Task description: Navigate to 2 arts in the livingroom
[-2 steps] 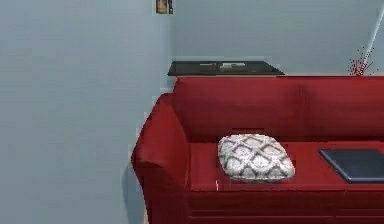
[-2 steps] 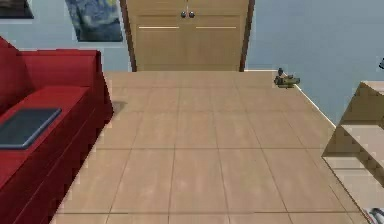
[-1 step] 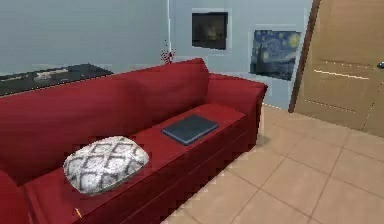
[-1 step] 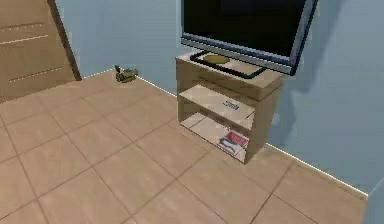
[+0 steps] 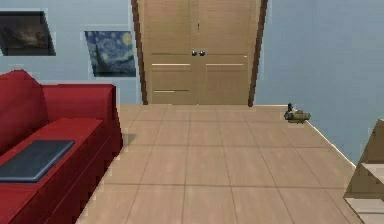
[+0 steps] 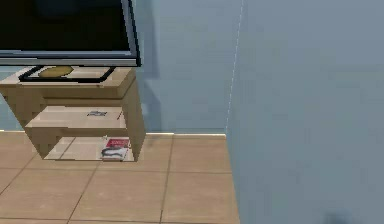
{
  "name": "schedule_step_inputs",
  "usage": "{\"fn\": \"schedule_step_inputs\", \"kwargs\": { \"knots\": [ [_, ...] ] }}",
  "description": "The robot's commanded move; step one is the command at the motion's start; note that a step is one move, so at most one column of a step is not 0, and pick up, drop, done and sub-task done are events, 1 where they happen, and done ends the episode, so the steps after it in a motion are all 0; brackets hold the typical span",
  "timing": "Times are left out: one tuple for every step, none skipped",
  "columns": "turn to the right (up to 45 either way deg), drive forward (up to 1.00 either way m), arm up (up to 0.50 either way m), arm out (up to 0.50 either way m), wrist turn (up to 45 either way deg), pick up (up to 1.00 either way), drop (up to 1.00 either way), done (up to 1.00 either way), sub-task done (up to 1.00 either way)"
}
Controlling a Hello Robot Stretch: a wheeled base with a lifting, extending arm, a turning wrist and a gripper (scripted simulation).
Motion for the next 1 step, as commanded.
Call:
{"fn": "schedule_step_inputs", "kwargs": {
  "knots": [
    [0.0, 0.1, 0.0, 0.0, 0.0, 0.0, 0.0, 0.0, 0.0]
  ]
}}
